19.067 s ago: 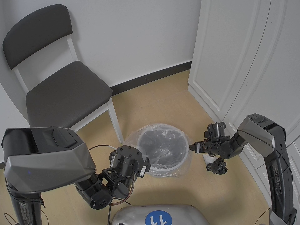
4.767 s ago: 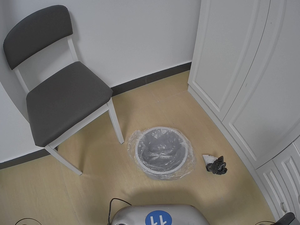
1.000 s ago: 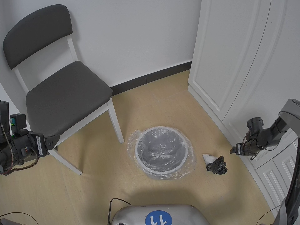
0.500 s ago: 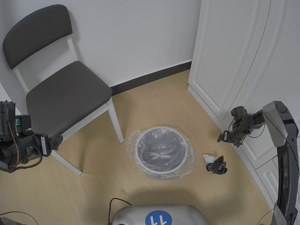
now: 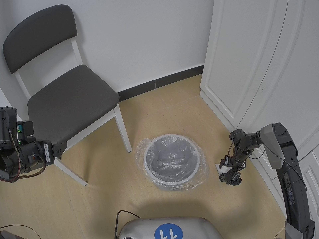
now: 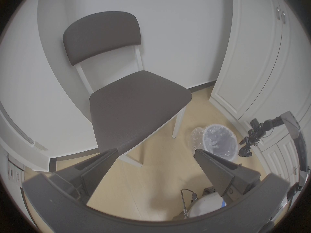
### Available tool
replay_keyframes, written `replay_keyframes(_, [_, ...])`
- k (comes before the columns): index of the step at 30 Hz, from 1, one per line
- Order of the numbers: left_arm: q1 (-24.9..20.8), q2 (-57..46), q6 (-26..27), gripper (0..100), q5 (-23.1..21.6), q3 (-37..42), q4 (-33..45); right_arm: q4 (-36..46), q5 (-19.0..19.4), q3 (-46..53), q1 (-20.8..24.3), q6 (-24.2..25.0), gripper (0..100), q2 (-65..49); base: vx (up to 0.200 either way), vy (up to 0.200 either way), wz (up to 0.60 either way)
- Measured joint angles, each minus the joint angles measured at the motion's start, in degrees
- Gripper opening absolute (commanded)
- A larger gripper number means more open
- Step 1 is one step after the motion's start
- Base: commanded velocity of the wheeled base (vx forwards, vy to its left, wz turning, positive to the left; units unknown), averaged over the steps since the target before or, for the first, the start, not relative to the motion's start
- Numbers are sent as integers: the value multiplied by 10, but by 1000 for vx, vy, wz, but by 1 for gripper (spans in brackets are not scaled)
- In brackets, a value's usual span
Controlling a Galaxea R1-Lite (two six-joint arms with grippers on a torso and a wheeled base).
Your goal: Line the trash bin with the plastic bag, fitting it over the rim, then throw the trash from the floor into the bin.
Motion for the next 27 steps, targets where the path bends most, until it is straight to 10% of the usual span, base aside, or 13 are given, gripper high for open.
replay_keyframes(11, [5, -6, 0, 100, 0, 12, -11, 3, -14, -1, -6, -3, 100, 19, 0, 0, 0])
replay_keyframes(12, [5, -7, -1, 100, 0, 13, -11, 3, -14, -1, -6, -3, 0, 20, 0, 0, 0])
replay_keyframes(27, [5, -48, 0, 100, 4, 22, -19, -42, -9, 40, -12, 0, 0, -30, 0, 0, 0])
